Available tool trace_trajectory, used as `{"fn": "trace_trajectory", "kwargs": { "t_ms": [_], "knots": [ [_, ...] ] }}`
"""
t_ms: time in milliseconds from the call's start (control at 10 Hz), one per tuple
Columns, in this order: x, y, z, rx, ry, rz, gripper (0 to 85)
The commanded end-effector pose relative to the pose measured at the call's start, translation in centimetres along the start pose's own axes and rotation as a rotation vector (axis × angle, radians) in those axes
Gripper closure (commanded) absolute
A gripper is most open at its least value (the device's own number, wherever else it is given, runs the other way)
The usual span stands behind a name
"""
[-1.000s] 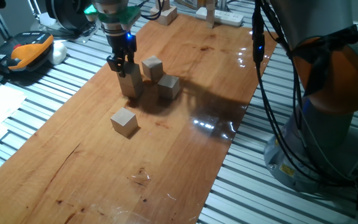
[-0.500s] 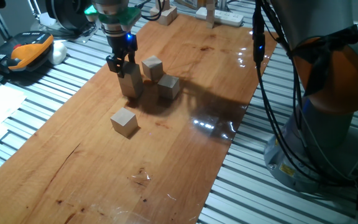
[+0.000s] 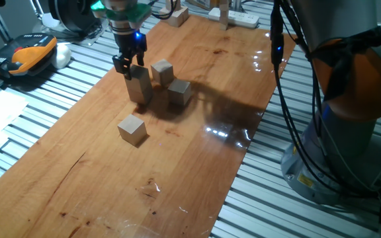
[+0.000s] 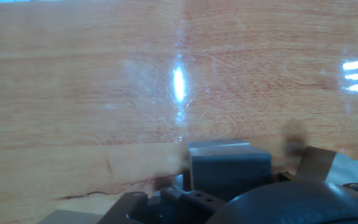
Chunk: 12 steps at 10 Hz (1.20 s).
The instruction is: Stack the blocks in a vertical line of five
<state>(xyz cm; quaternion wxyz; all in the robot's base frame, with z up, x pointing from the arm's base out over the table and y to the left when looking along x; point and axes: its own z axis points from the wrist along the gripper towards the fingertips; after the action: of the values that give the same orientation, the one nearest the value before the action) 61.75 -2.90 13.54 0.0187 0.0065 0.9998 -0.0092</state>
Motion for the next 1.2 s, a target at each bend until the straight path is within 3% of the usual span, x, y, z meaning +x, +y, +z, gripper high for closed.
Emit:
{"fn": "trace_trajectory", "kwargs": {
  "t_ms": [0,100,200,300,400,700,900,1000,1100],
  "knots": [
    [-0.1,0.1,-0.5,0.0,0.005,0.003,17.0],
    [-0.1,0.1,-1.1,-0.008,0.014,-0.003,17.0],
    [-0.1,0.0,-1.4,-0.026,0.019,-0.013,34.0],
    [0.0,-0.2,-1.4,-0.057,0.025,-0.016,34.0],
    [0.0,-0.5,-1.5,-0.068,0.036,-0.022,51.0],
    [0.0,-0.7,-1.6,-0.067,0.031,-0.074,51.0],
    [0.1,-0.7,-1.7,-0.049,0.035,-0.064,51.0],
    [0.0,-0.6,-1.7,-0.023,0.046,-0.029,68.0],
    [0.0,-0.7,-1.7,-0.013,0.046,-0.038,68.0]
  ]
}}
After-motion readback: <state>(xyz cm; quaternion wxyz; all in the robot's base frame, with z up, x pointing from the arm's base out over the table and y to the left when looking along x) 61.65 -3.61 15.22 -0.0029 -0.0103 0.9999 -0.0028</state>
